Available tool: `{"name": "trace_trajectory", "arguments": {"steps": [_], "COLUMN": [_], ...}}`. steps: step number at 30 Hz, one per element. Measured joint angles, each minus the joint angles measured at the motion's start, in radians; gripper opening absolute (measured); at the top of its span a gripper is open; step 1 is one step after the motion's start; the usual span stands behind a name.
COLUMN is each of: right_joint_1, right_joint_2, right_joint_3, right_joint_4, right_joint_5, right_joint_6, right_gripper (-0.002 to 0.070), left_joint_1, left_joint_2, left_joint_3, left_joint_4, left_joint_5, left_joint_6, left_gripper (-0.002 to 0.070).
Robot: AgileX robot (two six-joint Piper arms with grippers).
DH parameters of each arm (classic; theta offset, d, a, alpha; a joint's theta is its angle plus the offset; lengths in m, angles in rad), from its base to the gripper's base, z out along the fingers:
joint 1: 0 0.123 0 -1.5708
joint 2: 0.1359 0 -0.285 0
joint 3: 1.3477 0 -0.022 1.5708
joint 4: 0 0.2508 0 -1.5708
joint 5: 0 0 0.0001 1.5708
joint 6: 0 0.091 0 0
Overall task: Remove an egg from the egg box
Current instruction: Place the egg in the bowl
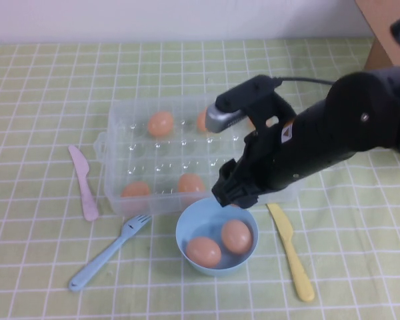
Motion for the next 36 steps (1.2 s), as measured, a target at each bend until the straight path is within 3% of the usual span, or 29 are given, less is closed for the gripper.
{"name": "trace_trajectory", "arguments": {"steps": [13, 22, 32, 36], "right_joint_1": [0.000, 0.000, 0.000, 0.000], "right_joint_2": [0.113, 0.167, 0.201, 0.201], "right_joint_3": [0.026, 0.026, 0.026, 0.026], "right_joint_4": [0.055, 0.141, 0.385, 0.449], "right_joint_5": [-0.182, -0.165, -0.128, -0.111], "right_joint_6": [0.000, 0.000, -0.262, -0.293], "right_gripper": [0.0370, 0.0370, 0.0372, 0.0459], "left_joint_1": [0.000, 0.000, 0.000, 0.000], "left_joint_2": [0.000, 0.000, 0.000, 0.000], "left_joint_3": [0.000, 0.000, 0.000, 0.000], "left_joint_4": [0.000, 0.000, 0.000, 0.000], "left_joint_5": [0.000, 0.000, 0.000, 0.000], "left_joint_6": [0.000, 0.000, 0.000, 0.000], "left_gripper": [-0.0004, -0.0004, -0.0005, -0.0005]}}
